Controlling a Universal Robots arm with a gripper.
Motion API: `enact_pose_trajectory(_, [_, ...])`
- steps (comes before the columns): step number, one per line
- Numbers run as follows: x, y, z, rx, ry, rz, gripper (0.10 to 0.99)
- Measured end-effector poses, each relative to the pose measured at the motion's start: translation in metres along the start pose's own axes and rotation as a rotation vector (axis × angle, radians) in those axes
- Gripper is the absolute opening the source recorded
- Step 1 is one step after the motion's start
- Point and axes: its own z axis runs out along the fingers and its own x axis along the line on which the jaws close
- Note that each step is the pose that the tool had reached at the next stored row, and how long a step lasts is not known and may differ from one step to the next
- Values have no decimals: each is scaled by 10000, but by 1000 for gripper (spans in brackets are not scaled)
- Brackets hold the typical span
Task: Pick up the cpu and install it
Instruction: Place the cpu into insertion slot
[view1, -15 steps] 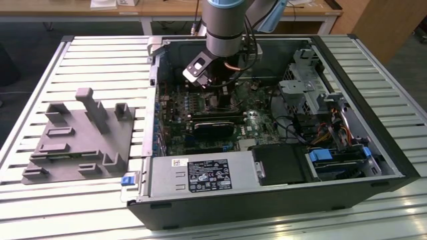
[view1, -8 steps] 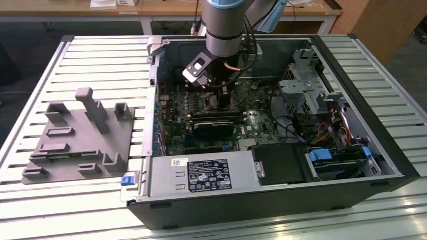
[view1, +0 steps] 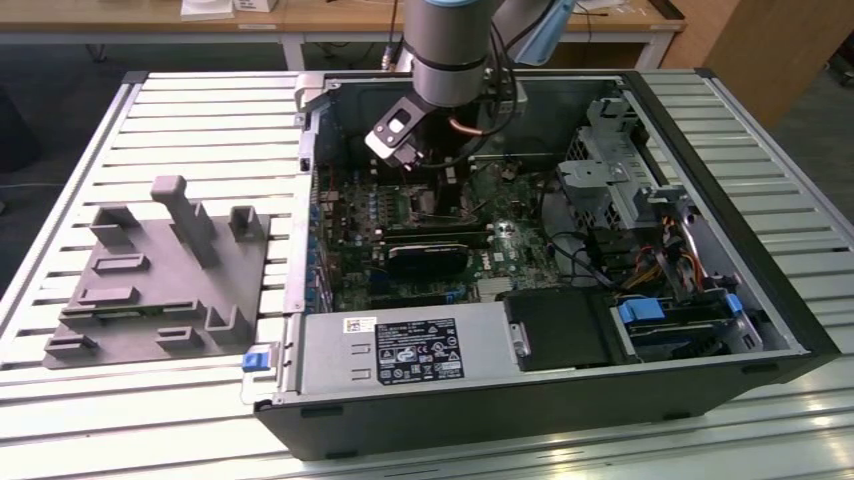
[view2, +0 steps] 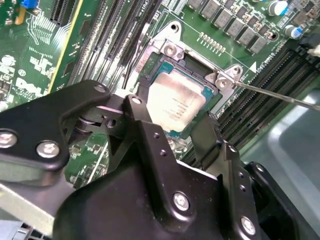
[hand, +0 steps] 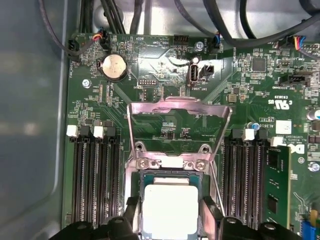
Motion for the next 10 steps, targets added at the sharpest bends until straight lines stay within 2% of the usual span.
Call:
enact_pose_trajectory(1, [0, 0, -14, 0, -1, 0, 537])
enact_pose_trajectory(2, [0, 1, -28, 1, -1, -1, 537])
enact_pose_trajectory(3, [0, 1, -38, 0, 0, -1, 475])
enact_pose_trajectory(4, [0, 1, -50, 0, 0, 0, 475])
enact_pose_trajectory(5, [0, 1, -61, 0, 0, -1, 416])
enact_pose_trajectory(6, [0, 2, -69, 0, 0, 0, 416])
enact_pose_trajectory(8, [0, 2, -82, 1, -1, -1, 302])
enact_pose_trajectory(9, [0, 2, -88, 1, -2, -1, 302])
enact_pose_trajectory(10, [1, 2, -94, 0, -1, -1, 243])
